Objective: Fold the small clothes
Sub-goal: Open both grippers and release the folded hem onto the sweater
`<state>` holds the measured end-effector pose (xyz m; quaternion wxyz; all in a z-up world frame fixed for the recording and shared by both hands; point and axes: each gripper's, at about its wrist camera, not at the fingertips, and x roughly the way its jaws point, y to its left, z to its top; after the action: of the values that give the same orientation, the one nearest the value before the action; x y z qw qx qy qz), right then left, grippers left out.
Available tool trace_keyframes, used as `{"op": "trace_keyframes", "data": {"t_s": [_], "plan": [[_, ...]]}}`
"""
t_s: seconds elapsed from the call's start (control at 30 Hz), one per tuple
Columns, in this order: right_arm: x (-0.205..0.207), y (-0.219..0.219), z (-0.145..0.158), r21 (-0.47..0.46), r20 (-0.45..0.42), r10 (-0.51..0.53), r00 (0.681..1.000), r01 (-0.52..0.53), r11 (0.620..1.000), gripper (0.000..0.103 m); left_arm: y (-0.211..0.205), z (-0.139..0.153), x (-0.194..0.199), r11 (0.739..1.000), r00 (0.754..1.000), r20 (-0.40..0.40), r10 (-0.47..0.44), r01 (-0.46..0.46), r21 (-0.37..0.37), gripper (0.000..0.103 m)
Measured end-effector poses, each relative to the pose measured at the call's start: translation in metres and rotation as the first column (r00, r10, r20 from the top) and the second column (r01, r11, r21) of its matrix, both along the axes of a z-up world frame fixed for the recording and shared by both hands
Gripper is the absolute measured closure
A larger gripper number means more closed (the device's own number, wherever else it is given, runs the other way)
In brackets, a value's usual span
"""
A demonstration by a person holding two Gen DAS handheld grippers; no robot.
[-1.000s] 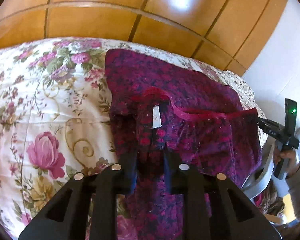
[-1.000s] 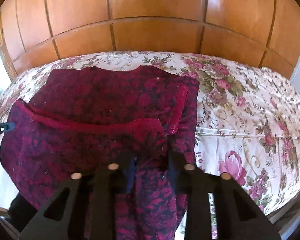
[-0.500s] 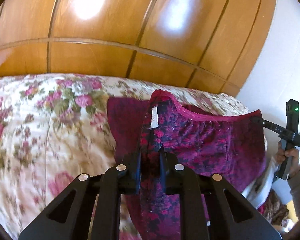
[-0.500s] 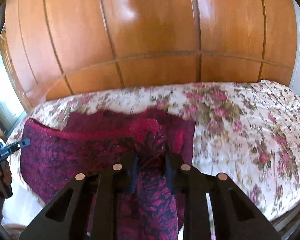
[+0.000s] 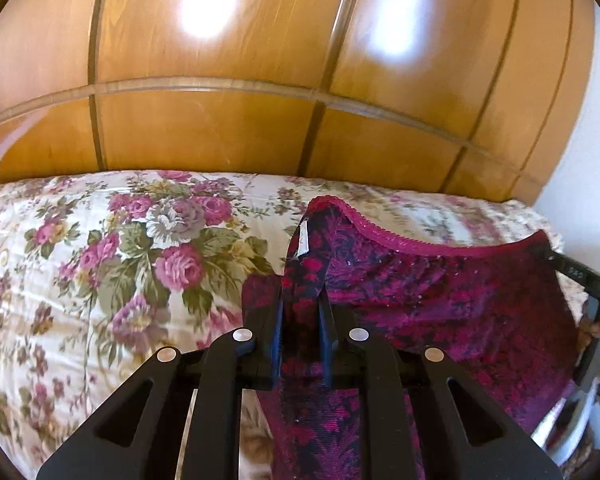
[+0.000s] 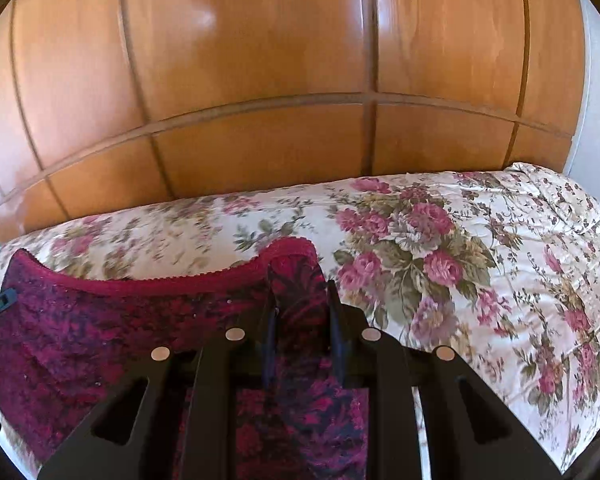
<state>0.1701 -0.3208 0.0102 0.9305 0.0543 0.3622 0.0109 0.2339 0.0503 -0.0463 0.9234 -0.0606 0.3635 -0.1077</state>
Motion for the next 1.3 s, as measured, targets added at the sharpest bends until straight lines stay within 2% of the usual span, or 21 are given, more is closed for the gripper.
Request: {"op": "trace_keyframes", "data": {"t_s": [0.23,0.4,0.43,0.47,0.5,0.57,0.63,0.7,0.8,0.87,0.93,1.0,1.03,1.17,1.23,1.3], "plan": [[0.037,0.002,-0.044,-0.061,-0.089,-0.042,0.995,0.037,0.997,0.082,-0.003,-0.046,0.037,0.997,0.994,-0.092,0.062,-0.056,0.060,0.089],[0.054,-0.004,-0.074,-0.048,-0.176,-0.057,0.983,0.049,0.998,0.076,-0.004,-0.052,0.039,0.994,0.992,-0.099,0.073,-0.065,0.087,0.084],[0.055,-0.004,-0.075,-0.047,-0.182,-0.059,0.982,0.051,0.998,0.075,-0.002,-0.051,0.040,0.994,0.991,-0.104,0.081,-0.072,0.083,0.076],[0.056,-0.005,-0.074,-0.044,-0.187,-0.061,0.980,0.054,0.998,0.066,0.000,-0.047,0.038,0.992,0.989,-0.102,0.107,-0.099,0.084,0.068],[0.055,-0.007,-0.072,-0.041,-0.191,-0.068,0.979,0.062,0.997,0.054,0.001,-0.040,0.032,0.987,0.986,-0.086,0.143,-0.135,0.091,0.053],[0.047,-0.013,-0.063,-0.019,-0.171,-0.091,0.981,0.089,0.996,0.044,0.005,-0.026,0.017,0.980,0.982,-0.030,0.185,-0.182,0.080,0.051],[0.034,-0.016,-0.049,-0.003,-0.124,-0.104,0.987,0.105,0.995,0.041,0.002,-0.015,-0.003,0.977,0.980,0.015,0.198,-0.199,0.079,0.051],[0.017,-0.015,-0.035,0.001,-0.074,-0.101,0.992,0.102,0.995,0.040,-0.008,-0.005,-0.027,0.981,0.983,0.075,0.170,-0.176,0.083,0.051],[-0.015,-0.008,-0.022,0.030,-0.031,-0.052,0.998,0.053,0.998,0.036,-0.031,-0.004,-0.056,0.989,0.989,0.115,0.095,-0.107,0.104,0.051],[-0.035,0.002,-0.022,0.046,-0.031,0.002,1.000,0.000,0.999,0.035,-0.046,-0.010,-0.065,0.990,0.993,0.109,0.049,-0.063,0.127,0.051],[-0.053,0.011,-0.028,0.031,-0.044,0.036,0.998,-0.035,0.999,0.033,-0.058,-0.024,-0.068,0.989,0.997,0.070,0.015,-0.026,0.147,0.051],[-0.062,0.015,-0.040,0.007,-0.076,0.039,0.996,-0.038,0.999,0.030,-0.064,-0.041,-0.065,0.986,0.999,0.028,0.025,-0.030,0.163,0.051],[-0.062,0.014,-0.048,0.014,-0.100,0.036,0.994,-0.035,0.999,0.030,-0.067,-0.042,-0.067,0.985,0.999,0.034,0.031,-0.036,0.167,0.051],[-0.068,0.003,-0.049,0.101,-0.098,0.022,0.995,-0.012,0.995,0.028,-0.067,-0.035,-0.073,0.988,0.998,0.037,0.049,-0.054,0.145,0.051],[-0.071,-0.003,-0.046,0.132,-0.090,0.021,0.996,-0.009,0.991,0.024,-0.066,-0.030,-0.078,0.990,0.998,0.043,0.053,-0.058,0.132,0.047],[-0.078,-0.012,-0.042,0.166,-0.083,-0.009,0.997,0.023,0.986,0.009,-0.065,-0.028,-0.084,0.990,0.997,0.052,0.054,-0.061,0.128,0.041]]}}
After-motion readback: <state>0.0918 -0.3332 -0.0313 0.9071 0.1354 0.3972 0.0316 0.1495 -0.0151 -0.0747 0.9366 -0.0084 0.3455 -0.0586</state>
